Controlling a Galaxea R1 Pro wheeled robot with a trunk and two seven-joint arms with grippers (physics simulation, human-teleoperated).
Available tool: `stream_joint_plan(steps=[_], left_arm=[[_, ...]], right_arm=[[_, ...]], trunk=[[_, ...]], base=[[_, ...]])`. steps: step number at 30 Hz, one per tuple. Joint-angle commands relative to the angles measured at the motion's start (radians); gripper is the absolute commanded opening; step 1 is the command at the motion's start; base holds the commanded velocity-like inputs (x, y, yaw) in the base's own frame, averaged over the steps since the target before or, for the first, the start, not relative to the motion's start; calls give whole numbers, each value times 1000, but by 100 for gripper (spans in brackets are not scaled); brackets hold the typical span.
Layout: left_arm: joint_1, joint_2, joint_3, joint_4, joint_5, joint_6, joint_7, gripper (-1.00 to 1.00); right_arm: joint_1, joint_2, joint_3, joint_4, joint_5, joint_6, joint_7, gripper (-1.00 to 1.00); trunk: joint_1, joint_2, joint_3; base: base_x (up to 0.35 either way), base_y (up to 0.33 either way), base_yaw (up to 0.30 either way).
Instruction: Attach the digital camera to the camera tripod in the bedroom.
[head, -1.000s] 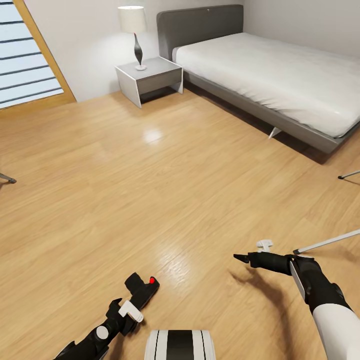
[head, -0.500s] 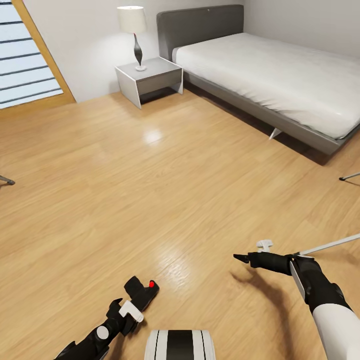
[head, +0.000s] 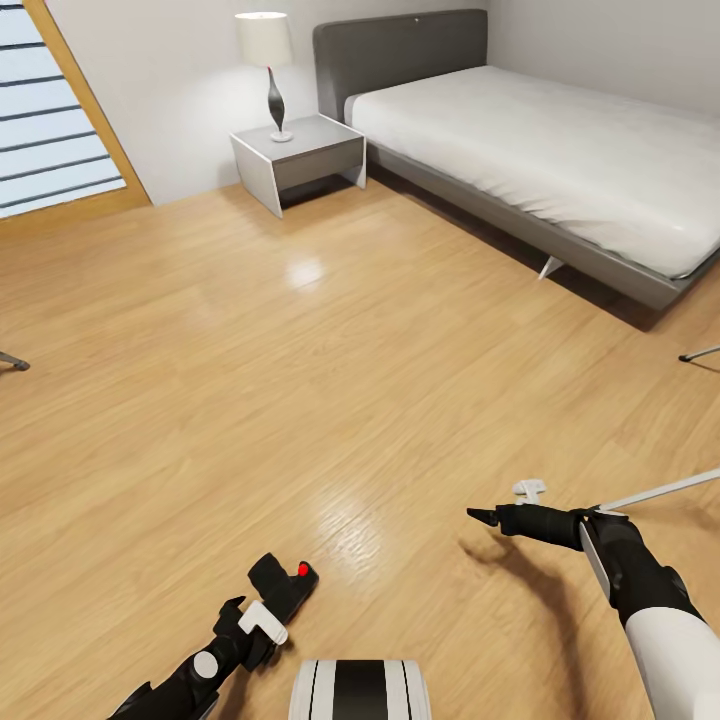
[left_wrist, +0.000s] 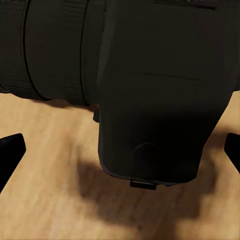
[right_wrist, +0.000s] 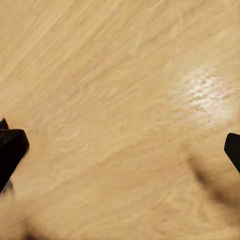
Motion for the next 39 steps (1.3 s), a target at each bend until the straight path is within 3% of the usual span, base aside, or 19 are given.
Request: stream_joint_plan(steps=[1,25,39], left_arm=[[-1,1,-6,-1,3,0,3,100],[-1,-1,-5,-1,6,0,-1,100],[-1,-25,-6,19,5,0,4,100]], right_arm=[[-1,1,-4,-1,7,6,8,100],[-1,1,-4,-1,7,5,8,100],[-1,1,-4,-1,9,5,8,100]], trunk=[[0,0,-1],[0,0,-1],[0,0,-1]], base=[[0,0,0],[0,0,0],[41,0,0]])
